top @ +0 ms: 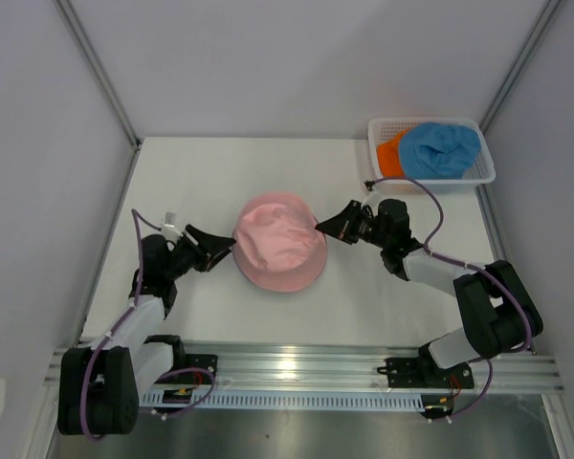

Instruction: Stack the hats

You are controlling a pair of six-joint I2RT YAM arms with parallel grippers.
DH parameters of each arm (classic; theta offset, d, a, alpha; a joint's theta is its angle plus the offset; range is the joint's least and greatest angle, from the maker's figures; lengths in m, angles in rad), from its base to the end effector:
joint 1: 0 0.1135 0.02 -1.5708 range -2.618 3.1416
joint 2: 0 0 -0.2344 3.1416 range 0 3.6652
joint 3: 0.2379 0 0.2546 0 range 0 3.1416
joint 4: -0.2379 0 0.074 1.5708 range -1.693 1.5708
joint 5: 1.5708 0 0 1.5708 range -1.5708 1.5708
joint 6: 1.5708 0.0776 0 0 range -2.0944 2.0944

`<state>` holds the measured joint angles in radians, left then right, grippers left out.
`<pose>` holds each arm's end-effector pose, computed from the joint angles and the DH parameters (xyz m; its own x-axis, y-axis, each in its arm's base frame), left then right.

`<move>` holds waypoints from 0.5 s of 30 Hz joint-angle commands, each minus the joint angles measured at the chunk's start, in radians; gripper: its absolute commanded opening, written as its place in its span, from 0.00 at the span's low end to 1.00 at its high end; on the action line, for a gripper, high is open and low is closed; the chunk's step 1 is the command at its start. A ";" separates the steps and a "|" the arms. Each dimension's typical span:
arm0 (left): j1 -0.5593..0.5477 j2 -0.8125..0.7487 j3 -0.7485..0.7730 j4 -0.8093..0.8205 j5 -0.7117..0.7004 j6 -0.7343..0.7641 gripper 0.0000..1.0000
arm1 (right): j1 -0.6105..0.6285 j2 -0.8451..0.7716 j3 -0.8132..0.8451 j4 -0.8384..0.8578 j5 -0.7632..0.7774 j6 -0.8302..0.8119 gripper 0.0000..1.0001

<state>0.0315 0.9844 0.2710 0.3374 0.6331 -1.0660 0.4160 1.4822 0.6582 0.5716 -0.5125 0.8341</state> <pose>0.2450 -0.0382 0.1420 -0.6367 -0.7260 -0.2597 -0.0675 0.3880 -0.9192 0.3034 0.1756 0.1708 -0.7360 0.3806 -0.5599 -0.3592 0.4814 0.7995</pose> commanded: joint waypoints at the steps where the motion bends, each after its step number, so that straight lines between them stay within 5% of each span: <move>1: 0.010 -0.001 -0.010 0.130 0.030 -0.022 0.53 | 0.007 0.007 -0.005 0.039 0.016 -0.018 0.00; 8: 0.008 -0.029 -0.009 0.121 0.050 -0.025 0.45 | 0.007 0.007 -0.003 0.033 0.020 -0.020 0.00; 15: 0.008 -0.055 0.008 0.037 0.070 0.014 0.48 | 0.007 0.006 -0.003 0.033 0.020 -0.018 0.00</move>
<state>0.0315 0.9661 0.2672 0.3786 0.6662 -1.0794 0.4175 1.4830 0.6579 0.5728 -0.5087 0.8337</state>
